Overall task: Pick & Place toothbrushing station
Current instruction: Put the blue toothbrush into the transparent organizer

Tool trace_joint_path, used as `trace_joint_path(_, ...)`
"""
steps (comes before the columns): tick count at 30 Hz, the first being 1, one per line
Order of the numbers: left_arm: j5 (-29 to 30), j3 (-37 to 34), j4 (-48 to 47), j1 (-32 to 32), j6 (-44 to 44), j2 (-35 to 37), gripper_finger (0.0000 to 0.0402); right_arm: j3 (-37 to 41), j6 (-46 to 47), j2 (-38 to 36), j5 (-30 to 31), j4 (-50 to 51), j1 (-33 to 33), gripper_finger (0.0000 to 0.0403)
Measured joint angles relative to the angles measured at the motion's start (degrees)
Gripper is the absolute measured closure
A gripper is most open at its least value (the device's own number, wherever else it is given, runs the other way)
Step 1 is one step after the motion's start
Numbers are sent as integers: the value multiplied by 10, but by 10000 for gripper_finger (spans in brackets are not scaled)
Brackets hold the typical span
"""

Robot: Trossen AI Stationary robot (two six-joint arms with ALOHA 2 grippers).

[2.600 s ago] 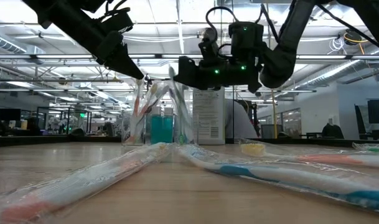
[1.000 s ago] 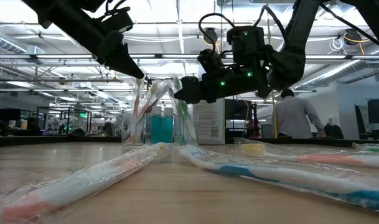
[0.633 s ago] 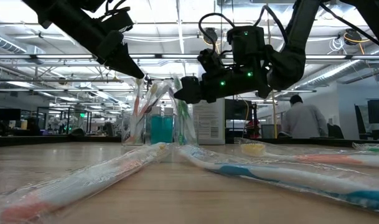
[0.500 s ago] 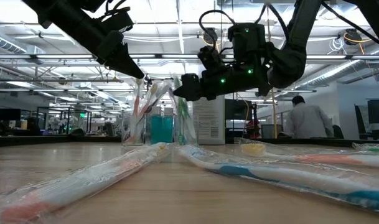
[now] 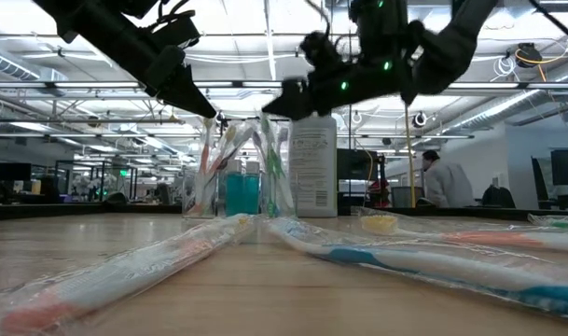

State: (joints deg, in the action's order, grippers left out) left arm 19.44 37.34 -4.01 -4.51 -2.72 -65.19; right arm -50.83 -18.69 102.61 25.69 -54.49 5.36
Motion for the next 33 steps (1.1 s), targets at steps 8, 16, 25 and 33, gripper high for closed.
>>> trace_joint_path(8,0,0,0,0,0,0,256,0,1,-127,0,171,-30,136)
trace_joint_path(16,0,0,37,0,2,0,256,0,137,-225,-3,454,-46,137)
trace_joint_path(25,-69,0,120,0,132,-5,256,0,212,-244,-5,598,-63,140)
trace_joint_path(33,-253,0,163,76,258,-57,256,0,211,-244,-7,598,-66,140)
